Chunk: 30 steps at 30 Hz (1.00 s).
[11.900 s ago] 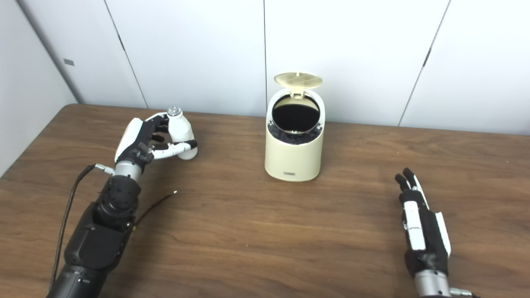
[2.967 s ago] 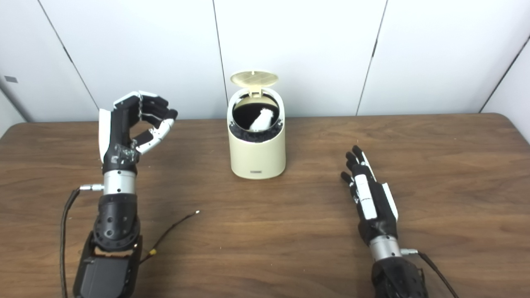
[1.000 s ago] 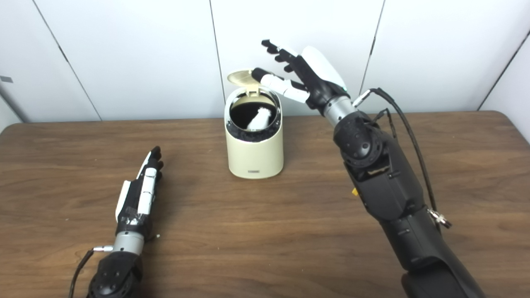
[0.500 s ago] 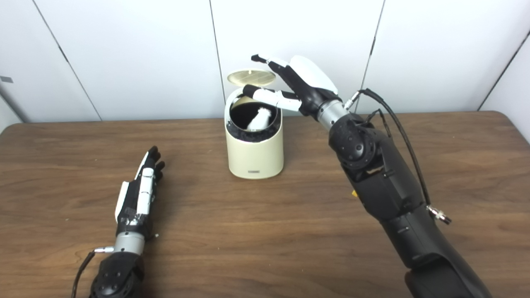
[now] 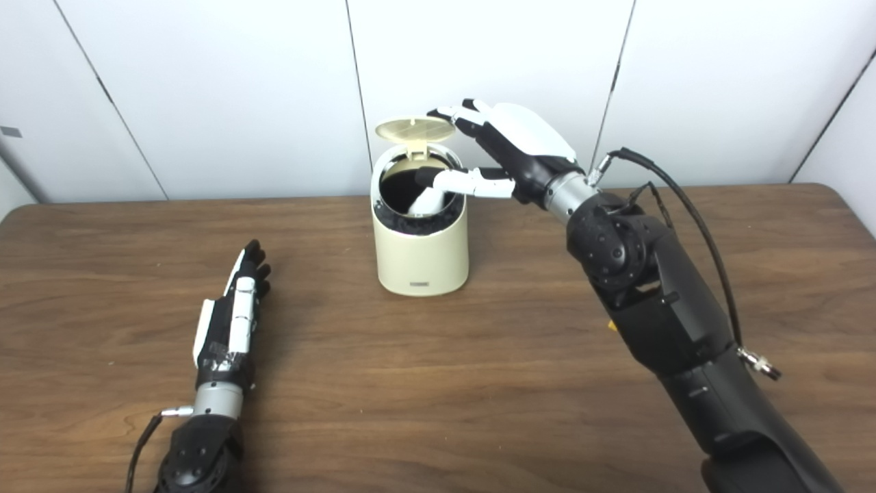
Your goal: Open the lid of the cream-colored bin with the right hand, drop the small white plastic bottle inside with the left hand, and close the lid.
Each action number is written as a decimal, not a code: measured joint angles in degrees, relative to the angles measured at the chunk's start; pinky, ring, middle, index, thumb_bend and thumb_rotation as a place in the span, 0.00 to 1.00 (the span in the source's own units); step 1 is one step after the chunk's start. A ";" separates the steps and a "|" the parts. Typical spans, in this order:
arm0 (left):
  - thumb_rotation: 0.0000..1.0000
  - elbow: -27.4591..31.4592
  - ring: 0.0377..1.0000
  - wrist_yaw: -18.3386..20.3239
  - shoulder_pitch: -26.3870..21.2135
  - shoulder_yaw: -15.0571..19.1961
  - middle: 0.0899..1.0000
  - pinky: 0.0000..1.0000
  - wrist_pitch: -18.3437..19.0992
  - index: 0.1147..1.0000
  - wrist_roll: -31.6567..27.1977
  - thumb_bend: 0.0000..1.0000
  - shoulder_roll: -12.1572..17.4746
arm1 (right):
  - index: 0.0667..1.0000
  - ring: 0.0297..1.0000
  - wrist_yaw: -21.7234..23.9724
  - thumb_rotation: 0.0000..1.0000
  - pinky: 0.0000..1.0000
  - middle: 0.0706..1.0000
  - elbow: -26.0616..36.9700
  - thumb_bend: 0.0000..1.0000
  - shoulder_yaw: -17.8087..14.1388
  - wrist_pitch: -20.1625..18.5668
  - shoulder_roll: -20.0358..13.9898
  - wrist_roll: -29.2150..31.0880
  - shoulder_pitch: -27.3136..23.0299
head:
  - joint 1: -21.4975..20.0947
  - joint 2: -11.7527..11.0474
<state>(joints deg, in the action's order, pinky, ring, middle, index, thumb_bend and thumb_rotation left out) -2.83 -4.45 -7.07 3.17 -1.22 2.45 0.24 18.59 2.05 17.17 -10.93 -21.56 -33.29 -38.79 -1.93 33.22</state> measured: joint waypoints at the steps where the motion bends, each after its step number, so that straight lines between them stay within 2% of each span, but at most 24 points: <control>1: 1.00 -0.22 0.98 0.00 0.00 0.00 0.98 0.98 -0.17 1.00 0.00 0.61 0.00 | 0.88 1.00 0.08 0.95 0.96 0.92 0.05 0.61 0.02 0.01 0.00 -0.11 0.26 | 0.00 0.09; 6: 1.00 -0.65 0.99 -0.01 -0.09 0.01 0.99 0.98 -1.17 1.00 -0.04 0.62 0.01 | 0.87 1.00 0.25 0.92 0.95 0.91 0.03 0.57 0.75 0.53 -0.51 -1.54 0.95 | -0.26 0.35; 12: 1.00 -0.78 0.99 -0.07 -0.10 -0.02 0.98 1.00 -1.40 1.00 0.04 0.62 0.00 | 0.84 1.00 0.60 0.93 0.95 0.93 0.24 0.56 2.64 2.32 -1.63 -5.11 0.98 | -0.18 0.53; 18: 1.00 -0.77 0.99 -0.11 -0.15 -0.07 0.98 1.00 -1.18 1.00 0.09 0.62 -0.03 | 0.82 1.00 0.95 0.93 1.00 0.94 1.60 0.57 3.92 4.56 -1.67 -8.60 1.66 | -0.09 0.53; 24: 1.00 -0.78 1.00 -0.15 -0.16 -0.22 0.98 1.00 -1.18 1.00 0.46 0.62 -0.01 | 0.83 1.00 0.94 0.96 1.00 0.99 2.68 0.58 4.52 5.80 -1.68 -12.53 3.01 | 0.00 0.35; 30: 1.00 -0.78 1.00 -0.17 -0.16 -0.32 0.98 1.00 -1.17 1.00 1.33 0.63 -0.02 | 0.84 1.00 0.96 0.98 1.00 1.00 3.75 0.60 5.04 7.10 -1.67 -16.13 4.21 | 0.26 0.44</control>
<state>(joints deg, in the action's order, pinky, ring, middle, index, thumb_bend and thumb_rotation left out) -3.61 -4.62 -7.24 2.86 -2.39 3.77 0.23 19.55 5.80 22.21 -3.83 -23.23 -49.42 -34.58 -1.67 33.66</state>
